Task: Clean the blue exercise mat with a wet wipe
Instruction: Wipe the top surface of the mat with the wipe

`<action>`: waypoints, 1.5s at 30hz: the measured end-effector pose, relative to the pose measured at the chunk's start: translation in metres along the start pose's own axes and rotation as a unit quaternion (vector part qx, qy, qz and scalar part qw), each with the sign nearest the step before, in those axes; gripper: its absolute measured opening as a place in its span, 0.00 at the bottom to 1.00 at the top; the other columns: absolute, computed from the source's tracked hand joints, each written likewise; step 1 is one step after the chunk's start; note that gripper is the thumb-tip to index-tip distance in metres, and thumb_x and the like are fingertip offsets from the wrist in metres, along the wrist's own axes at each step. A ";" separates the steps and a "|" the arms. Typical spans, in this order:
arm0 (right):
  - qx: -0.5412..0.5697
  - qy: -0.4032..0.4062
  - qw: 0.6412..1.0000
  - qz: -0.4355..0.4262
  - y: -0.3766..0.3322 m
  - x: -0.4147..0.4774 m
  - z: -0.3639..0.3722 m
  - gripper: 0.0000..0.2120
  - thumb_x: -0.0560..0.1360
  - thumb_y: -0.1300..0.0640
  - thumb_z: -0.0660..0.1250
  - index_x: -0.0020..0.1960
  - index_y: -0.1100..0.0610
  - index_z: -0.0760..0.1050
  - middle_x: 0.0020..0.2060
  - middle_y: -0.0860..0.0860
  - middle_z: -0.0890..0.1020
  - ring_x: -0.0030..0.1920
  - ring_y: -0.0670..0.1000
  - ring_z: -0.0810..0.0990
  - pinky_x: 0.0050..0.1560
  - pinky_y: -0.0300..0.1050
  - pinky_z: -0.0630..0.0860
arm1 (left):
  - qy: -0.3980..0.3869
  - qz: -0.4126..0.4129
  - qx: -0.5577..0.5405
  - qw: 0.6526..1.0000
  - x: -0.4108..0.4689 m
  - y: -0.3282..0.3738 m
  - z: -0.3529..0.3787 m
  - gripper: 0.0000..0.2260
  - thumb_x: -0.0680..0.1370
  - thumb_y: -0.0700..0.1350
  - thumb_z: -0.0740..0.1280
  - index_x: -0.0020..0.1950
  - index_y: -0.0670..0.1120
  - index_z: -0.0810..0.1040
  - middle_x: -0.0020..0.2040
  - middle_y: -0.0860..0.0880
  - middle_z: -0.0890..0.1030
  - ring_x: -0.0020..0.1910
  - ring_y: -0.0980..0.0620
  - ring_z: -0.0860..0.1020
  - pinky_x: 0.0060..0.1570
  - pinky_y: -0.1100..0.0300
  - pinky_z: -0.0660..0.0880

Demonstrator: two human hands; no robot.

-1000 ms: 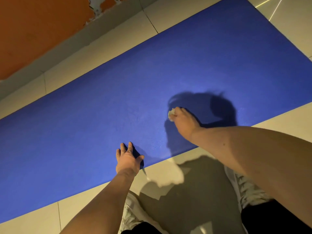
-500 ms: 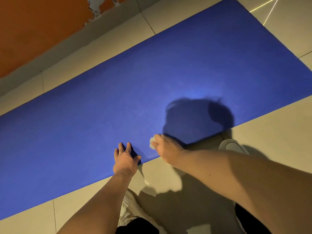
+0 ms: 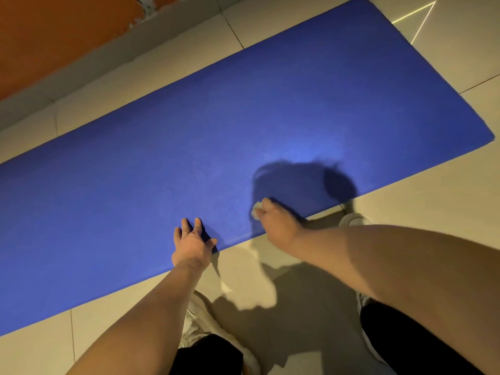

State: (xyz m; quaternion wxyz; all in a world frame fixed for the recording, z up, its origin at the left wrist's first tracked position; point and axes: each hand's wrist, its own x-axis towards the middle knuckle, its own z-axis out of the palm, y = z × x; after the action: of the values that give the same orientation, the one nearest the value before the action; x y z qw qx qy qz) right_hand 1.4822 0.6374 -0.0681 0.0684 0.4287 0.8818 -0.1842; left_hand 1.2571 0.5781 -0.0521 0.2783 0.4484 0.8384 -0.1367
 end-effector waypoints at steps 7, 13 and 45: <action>-0.191 -0.078 0.965 -0.164 -0.040 -0.002 0.002 0.15 0.75 0.57 0.65 0.60 0.46 0.76 0.54 0.45 0.76 0.55 0.47 0.75 0.53 0.39 0.67 | -0.004 -0.006 0.006 1.000 0.000 0.002 -0.001 0.32 0.83 0.56 0.62 0.82 0.56 0.48 0.82 0.55 0.42 0.80 0.49 0.41 0.63 0.45 0.71; -0.058 -0.004 0.990 -0.130 0.007 -0.007 -0.003 0.23 0.75 0.69 0.58 0.69 0.56 0.67 0.62 0.54 0.70 0.62 0.55 0.71 0.61 0.42 0.65 | -0.006 -0.006 0.011 1.000 -0.001 0.004 -0.001 0.32 0.83 0.55 0.61 0.82 0.56 0.47 0.82 0.54 0.41 0.81 0.48 0.41 0.58 0.48 0.72; -0.042 0.021 0.997 0.062 -0.025 0.085 0.005 0.21 0.78 0.65 0.56 0.70 0.67 0.68 0.65 0.62 0.69 0.66 0.59 0.70 0.67 0.48 0.70 | 0.066 0.000 -0.019 0.998 0.032 -0.010 -0.026 0.17 0.82 0.49 0.59 0.71 0.49 0.71 0.69 0.51 0.67 0.67 0.48 0.64 0.49 0.51 0.75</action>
State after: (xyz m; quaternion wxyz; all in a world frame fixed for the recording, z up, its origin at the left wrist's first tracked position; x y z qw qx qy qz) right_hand 1.4100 0.6837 -0.0898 0.0789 0.4829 0.8619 -0.1329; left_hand 1.2259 0.6071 -0.0501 0.2309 0.4514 0.8571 -0.0911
